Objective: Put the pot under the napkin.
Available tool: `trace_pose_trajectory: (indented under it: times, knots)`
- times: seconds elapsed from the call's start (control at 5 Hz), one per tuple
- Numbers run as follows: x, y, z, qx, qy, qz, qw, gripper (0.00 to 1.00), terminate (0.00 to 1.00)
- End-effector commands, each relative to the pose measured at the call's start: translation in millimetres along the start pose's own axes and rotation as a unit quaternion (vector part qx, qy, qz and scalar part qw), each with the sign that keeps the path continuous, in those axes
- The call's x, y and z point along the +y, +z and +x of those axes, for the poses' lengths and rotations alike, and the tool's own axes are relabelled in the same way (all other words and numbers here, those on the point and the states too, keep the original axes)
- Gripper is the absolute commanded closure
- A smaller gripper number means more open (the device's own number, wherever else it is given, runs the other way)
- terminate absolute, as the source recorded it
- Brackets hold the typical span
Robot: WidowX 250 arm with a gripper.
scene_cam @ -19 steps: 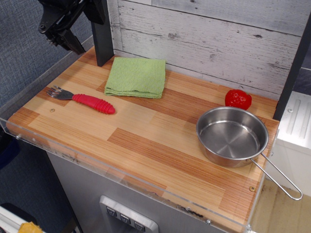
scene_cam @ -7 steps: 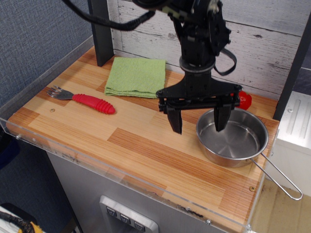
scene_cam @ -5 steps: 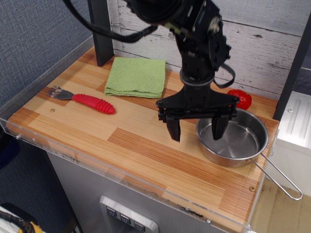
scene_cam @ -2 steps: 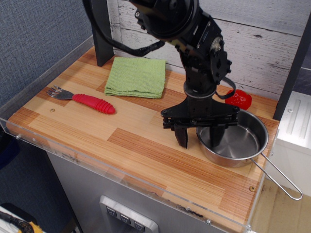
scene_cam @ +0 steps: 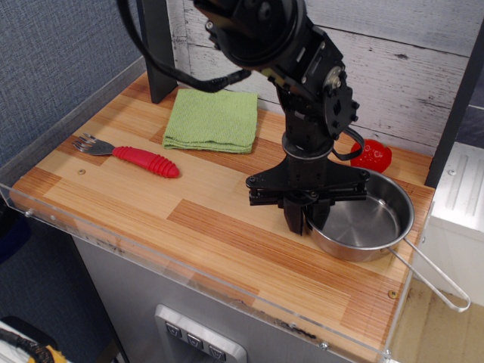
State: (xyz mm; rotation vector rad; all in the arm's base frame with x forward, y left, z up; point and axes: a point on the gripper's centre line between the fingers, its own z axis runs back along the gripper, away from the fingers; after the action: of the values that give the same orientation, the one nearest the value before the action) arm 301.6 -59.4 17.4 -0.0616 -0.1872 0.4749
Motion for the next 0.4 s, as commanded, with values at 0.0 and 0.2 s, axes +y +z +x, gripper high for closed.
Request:
trace_pose_trajectory:
  times: [0.0,0.2]
  knots:
    - [-0.6,29.5,6.5,-0.03,-0.003,-0.03,0.9991,1.0,0.0]
    - [-2.1,33.1,6.5,-0.028,-0.006,-0.042,0.9987,1.0,0.0]
